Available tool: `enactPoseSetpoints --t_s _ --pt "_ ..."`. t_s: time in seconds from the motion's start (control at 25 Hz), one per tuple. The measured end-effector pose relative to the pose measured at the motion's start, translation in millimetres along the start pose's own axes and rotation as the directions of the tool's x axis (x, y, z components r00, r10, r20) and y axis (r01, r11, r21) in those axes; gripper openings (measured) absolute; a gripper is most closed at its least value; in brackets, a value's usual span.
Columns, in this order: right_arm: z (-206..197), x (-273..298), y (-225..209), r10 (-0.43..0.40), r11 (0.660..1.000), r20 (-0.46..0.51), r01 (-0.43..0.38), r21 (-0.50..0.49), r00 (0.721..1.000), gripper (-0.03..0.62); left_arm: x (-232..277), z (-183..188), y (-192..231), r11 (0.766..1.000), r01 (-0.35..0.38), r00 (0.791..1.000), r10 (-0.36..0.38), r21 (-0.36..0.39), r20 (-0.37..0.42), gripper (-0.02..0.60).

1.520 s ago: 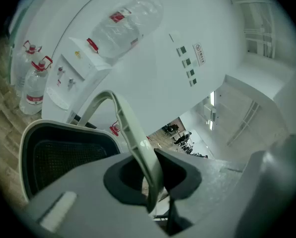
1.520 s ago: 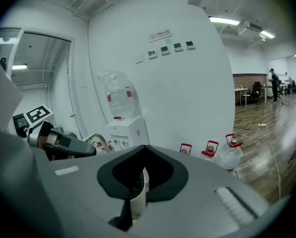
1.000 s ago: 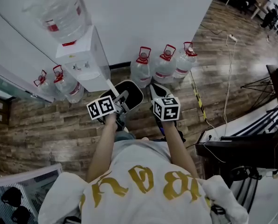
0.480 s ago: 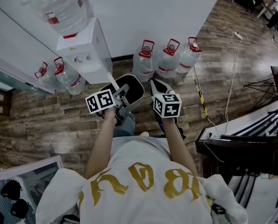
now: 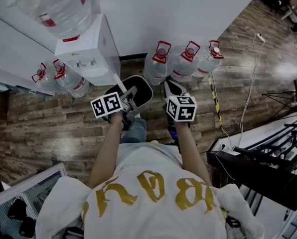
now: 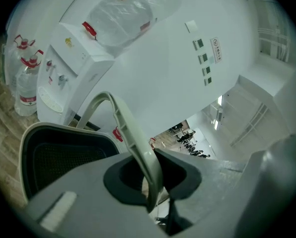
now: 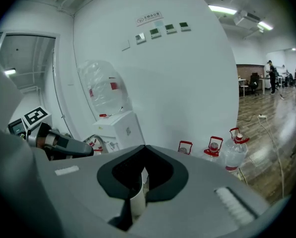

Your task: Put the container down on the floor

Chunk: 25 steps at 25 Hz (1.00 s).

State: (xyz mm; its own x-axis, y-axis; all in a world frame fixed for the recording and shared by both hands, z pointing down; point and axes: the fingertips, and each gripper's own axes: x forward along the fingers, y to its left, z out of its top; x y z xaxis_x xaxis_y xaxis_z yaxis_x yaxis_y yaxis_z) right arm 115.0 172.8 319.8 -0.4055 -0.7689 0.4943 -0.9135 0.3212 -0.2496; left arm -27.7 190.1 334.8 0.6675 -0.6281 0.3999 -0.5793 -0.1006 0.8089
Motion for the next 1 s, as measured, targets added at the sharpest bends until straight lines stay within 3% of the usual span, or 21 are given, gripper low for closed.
enactPoseSetpoints --t_s 0.2,0.44,0.68,1.0 --pt "16.4 62.4 -4.3 -0.005 1.000 -0.055 0.006 0.009 0.998 0.028 40.4 45.4 25.9 1.000 0.023 0.999 -0.023 -0.017 -0.030 0.048" --pt "51.4 113.3 -27.7 -0.083 0.996 -0.058 0.085 0.036 0.995 0.028 87.7 102.6 47.9 0.999 0.042 0.995 -0.041 -0.001 -0.088 0.044" --pt "77.9 142.7 -42.6 -0.138 0.990 -0.045 0.139 0.030 0.989 0.028 123.8 137.2 56.3 0.996 0.081 0.989 -0.074 0.045 -0.130 0.043" --pt "77.8 170.2 -39.6 -0.107 0.992 -0.070 0.111 0.052 0.992 0.028 140.9 155.6 72.8 0.996 0.074 0.988 -0.067 0.042 -0.140 0.044"
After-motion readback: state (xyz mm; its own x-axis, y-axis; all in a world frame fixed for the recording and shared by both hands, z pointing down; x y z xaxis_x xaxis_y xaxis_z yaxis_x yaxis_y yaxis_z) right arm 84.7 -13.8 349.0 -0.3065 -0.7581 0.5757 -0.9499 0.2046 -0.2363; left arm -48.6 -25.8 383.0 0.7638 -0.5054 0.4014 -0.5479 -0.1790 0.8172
